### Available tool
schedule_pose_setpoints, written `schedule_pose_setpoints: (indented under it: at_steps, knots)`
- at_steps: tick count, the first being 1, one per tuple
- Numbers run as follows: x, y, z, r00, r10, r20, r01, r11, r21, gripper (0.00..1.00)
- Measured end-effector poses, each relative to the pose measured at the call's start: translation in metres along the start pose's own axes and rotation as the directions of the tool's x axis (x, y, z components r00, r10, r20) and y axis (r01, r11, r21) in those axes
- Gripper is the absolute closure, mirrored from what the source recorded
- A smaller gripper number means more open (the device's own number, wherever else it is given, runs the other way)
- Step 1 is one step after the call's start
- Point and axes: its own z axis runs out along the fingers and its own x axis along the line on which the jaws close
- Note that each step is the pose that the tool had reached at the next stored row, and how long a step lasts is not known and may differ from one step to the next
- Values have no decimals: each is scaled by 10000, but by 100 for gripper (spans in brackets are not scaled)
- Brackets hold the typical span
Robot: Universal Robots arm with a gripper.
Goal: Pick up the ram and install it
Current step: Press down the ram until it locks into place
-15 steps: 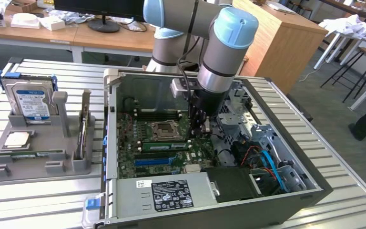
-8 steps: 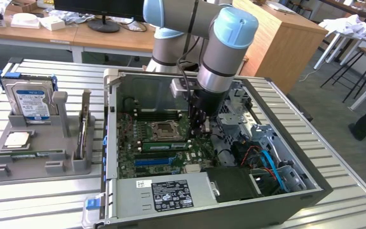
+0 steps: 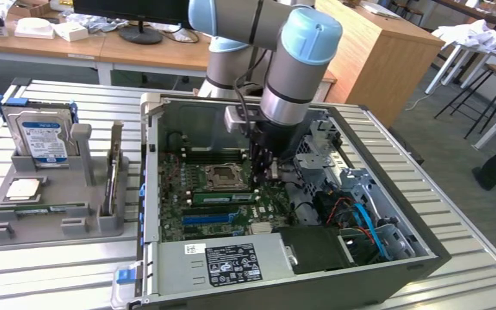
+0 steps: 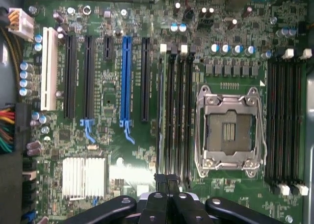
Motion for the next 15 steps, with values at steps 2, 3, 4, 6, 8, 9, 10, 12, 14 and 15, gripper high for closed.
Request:
schedule_pose_setpoints:
  at_steps: [2,3,4,6,8,9,10,12,14,15]
  knots:
    - [0,43,1,10000,1,2,-1,10000,5,90]
    - [0,64,1,10000,1,0,-1,10000,7,90]
    - [0,83,1,10000,0,0,0,10000,8,90]
    - [0,117,2,10000,-1,0,1,10000,9,90]
    - [0,163,3,10000,0,1,0,10000,14,90]
    - [-1,183,3,10000,0,0,0,10000,16,90]
    - [-1,199,3,10000,1,1,-1,10000,18,90]
    - [-1,233,4,10000,-1,0,1,10000,20,90]
    - [-1,270,5,10000,-1,0,1,10000,22,90]
    - [-1,290,5,10000,0,0,0,10000,23,90]
